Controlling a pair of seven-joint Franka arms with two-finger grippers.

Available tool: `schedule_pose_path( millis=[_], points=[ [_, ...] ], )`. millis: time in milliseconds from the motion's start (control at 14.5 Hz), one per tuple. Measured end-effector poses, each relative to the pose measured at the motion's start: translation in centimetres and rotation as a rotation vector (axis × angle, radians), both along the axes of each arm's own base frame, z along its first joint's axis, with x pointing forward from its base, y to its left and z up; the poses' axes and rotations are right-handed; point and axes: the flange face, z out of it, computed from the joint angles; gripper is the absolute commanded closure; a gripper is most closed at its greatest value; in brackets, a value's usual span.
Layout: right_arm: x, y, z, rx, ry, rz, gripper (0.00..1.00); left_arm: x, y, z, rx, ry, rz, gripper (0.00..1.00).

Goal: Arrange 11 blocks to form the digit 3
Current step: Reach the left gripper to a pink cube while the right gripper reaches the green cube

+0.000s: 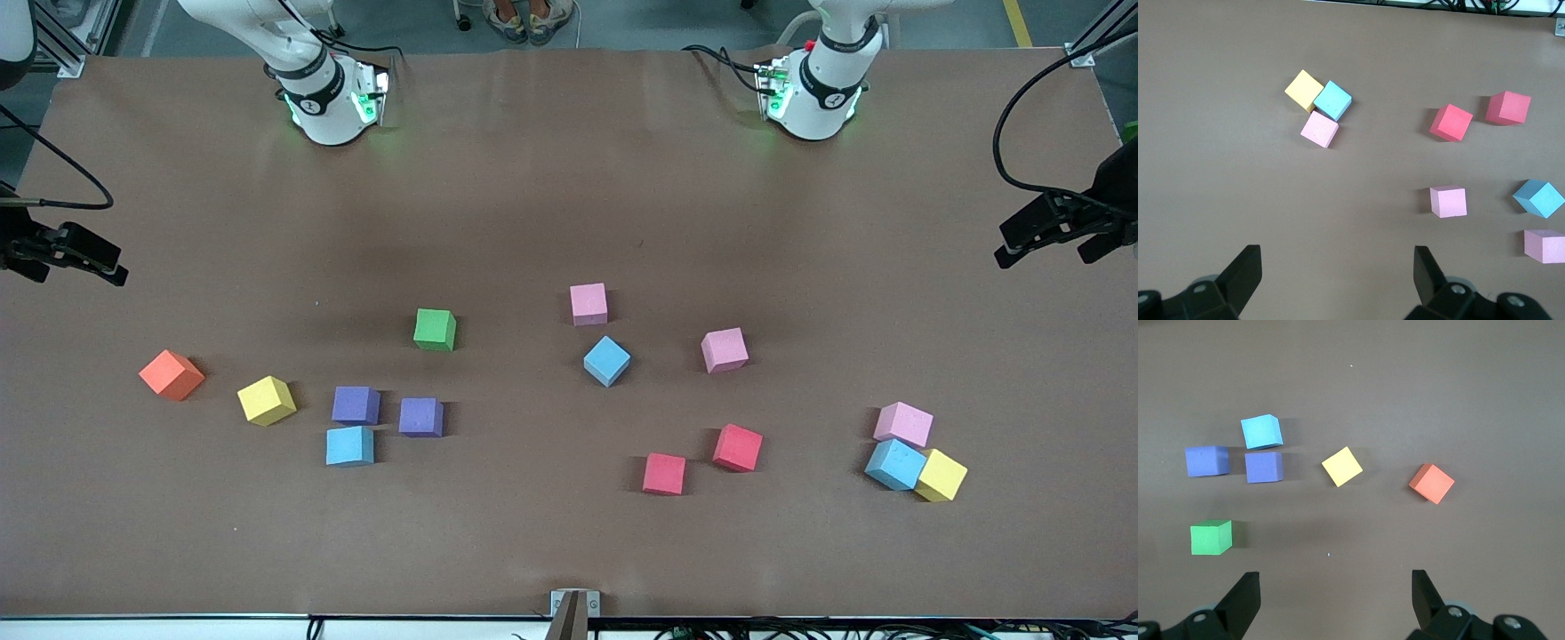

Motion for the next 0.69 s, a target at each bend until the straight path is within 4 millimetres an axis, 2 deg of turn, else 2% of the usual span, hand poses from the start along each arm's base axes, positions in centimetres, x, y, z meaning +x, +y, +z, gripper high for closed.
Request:
schedule_pose_path(
  millis=[276, 414, 552, 690],
  points=[
    [0.0, 0.0, 0.0, 0.000, 0.000, -0.001, 0.00, -0.1, -0.1, -0.4, 0.002, 0.018, -0.012, 0.00],
    [0.0, 0.0, 0.0, 0.000, 0.000, -0.001, 0.00, -0.4, -0.2, -2.2, 0.003, 0.096, -0.016, 0.00],
    [0.0, 0.0, 0.0, 0.000, 0.000, -0.001, 0.00, 0.3, -0.6, -5.9, -0.016, 0.180, -0.024, 0.00],
    [0.0, 0.0, -0.1, 0.000, 0.001, -0.001, 0.00, 2.0, -2.5, -11.1, -0.033, 0.252, -0.046, 0.00]
  ],
)
